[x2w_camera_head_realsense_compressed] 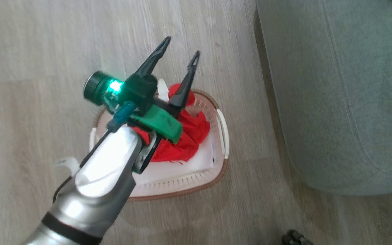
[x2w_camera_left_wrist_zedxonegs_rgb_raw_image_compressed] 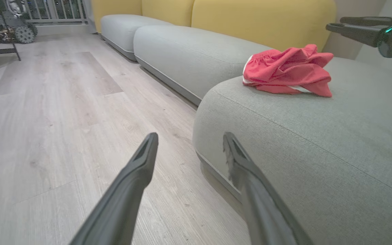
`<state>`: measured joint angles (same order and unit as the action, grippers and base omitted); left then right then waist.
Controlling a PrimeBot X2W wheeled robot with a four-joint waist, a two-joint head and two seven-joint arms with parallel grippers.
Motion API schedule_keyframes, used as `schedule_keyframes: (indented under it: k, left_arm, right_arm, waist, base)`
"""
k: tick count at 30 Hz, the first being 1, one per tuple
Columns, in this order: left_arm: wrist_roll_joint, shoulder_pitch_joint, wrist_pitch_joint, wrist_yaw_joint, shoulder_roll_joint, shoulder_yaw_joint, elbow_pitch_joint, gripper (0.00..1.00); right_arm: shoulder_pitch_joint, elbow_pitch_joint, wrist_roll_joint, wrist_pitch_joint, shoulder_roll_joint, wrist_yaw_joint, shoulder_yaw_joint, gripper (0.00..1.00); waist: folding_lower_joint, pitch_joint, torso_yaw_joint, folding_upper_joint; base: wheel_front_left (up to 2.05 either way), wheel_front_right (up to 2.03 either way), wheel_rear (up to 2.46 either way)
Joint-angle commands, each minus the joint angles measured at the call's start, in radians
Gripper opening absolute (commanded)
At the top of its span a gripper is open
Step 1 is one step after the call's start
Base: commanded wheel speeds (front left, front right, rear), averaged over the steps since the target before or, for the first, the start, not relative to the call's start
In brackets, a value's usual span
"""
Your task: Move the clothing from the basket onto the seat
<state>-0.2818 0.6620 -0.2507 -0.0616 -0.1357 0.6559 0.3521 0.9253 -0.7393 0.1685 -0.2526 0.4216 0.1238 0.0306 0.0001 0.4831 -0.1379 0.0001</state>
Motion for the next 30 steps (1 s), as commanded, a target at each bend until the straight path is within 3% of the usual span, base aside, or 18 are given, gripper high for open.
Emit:
schedule_keyframes:
  k: [1,15,22,30]
  left_arm:
    - [-0.01,-0.017,-0.01,-0.01,-0.012,-0.049,-0.039,1.0]
    - [-0.031,-0.274,-0.011,-0.044,-0.007,-0.227,-0.089,1.0]
    - [-0.022,-0.402,-0.011,-0.049,-0.002,-0.306,-0.102,1.0]
    - [-0.001,-0.546,-0.011,-0.057,0.005,-0.376,-0.113,1.0]
  right_arm:
    - [-0.035,0.064,0.01,-0.009,0.011,0.007,0.003,1.0]
    - [-0.306,0.222,-0.034,-0.009,-0.173,0.007,-0.017,1.0]
    - [-0.468,0.287,-0.048,-0.009,-0.29,0.007,-0.018,1.0]
    - [-0.656,0.385,-0.061,-0.009,-0.363,0.007,-0.051,1.0]
  waist:
    - [-0.0001,-0.064,0.035,-0.0001]
    - [-0.0001,-0.312,0.128,-0.0001]
    - [-0.0001,-0.401,0.15,-0.0001]
    - [-0.0001,-0.476,0.16,-0.0001]
  base:
    - [0.0,0.0,0.0]
    - [0.0,0.0,0.0]
    - [0.0,0.0,0.0]
    - [0.0,0.0,0.0]
